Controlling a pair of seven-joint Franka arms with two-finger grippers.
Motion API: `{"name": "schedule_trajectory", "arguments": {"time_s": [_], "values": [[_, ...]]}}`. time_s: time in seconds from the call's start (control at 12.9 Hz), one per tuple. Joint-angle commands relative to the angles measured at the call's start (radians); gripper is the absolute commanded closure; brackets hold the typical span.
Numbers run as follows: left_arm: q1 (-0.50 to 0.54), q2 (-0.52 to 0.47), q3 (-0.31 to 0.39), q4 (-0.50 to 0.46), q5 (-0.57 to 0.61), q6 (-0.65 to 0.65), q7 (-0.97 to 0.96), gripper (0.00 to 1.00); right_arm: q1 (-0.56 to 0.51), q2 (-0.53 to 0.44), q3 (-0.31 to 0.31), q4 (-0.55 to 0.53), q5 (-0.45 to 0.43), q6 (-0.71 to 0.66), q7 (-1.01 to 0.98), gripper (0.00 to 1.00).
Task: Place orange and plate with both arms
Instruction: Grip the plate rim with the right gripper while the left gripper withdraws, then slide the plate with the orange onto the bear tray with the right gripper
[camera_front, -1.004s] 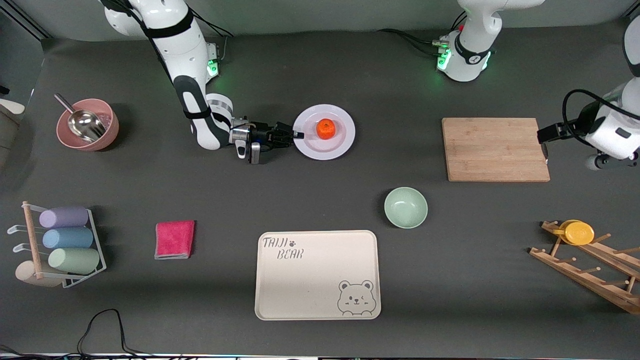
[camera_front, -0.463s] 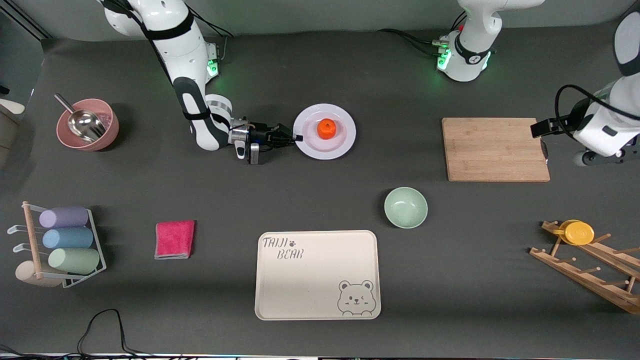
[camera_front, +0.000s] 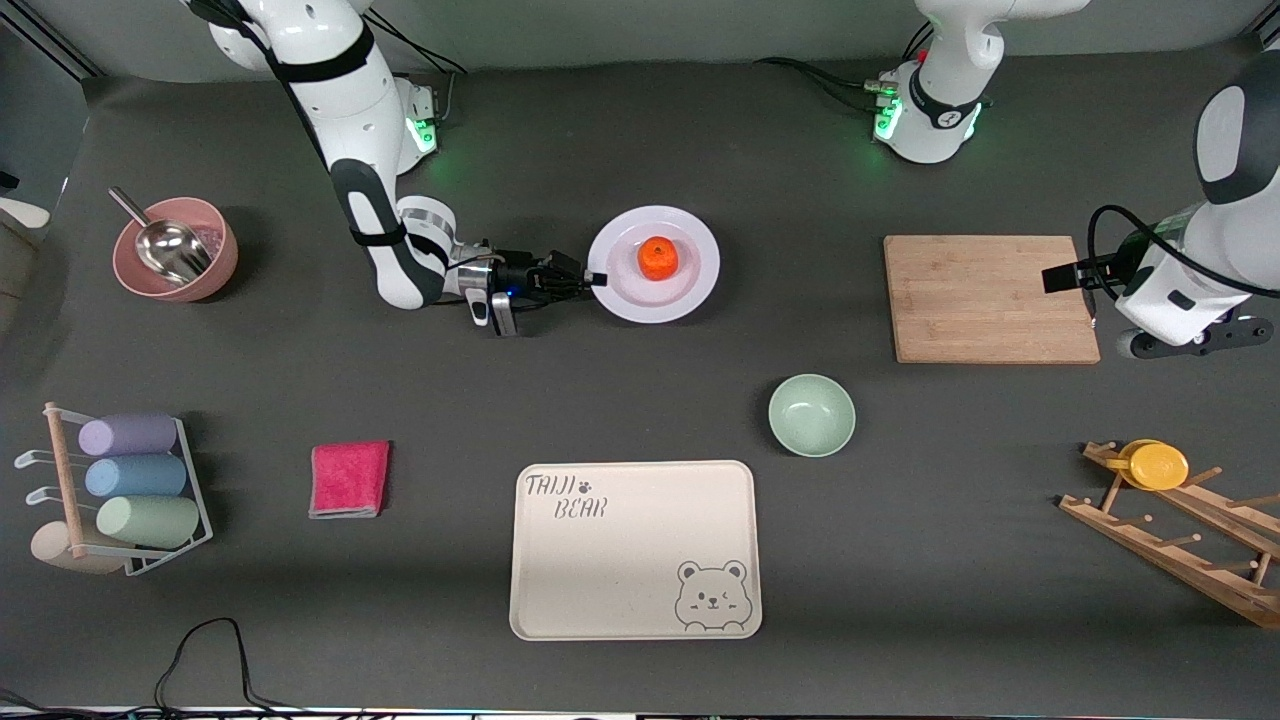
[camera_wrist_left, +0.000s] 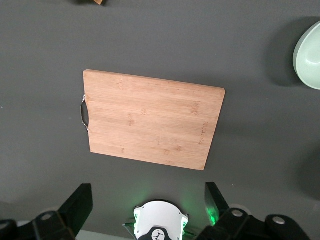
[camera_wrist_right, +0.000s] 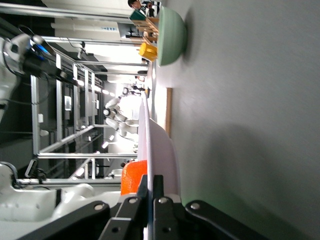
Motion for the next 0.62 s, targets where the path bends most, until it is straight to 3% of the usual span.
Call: {"name": "schedule_trajectory", "arguments": {"time_s": [0.0,0.23,0.54], "values": [[-0.018,-0.001,-0.001,0.005,0.017,-0.018,-0.011,0.00,0.002,-0.097,-0.027,0.016,-0.041,0.017,0.135,1.00],[-0.033,0.008,-0.001,0.007,0.018,-0.013,-0.015,0.00,0.004,-0.123,-0.139,0.125,-0.241,0.068,0.299,1.00],[-0.032,0.013,-0.001,0.011,0.020,-0.007,-0.012,0.00,0.005,-0.146,-0.213,0.243,-0.361,0.068,0.512,1.00]]}}
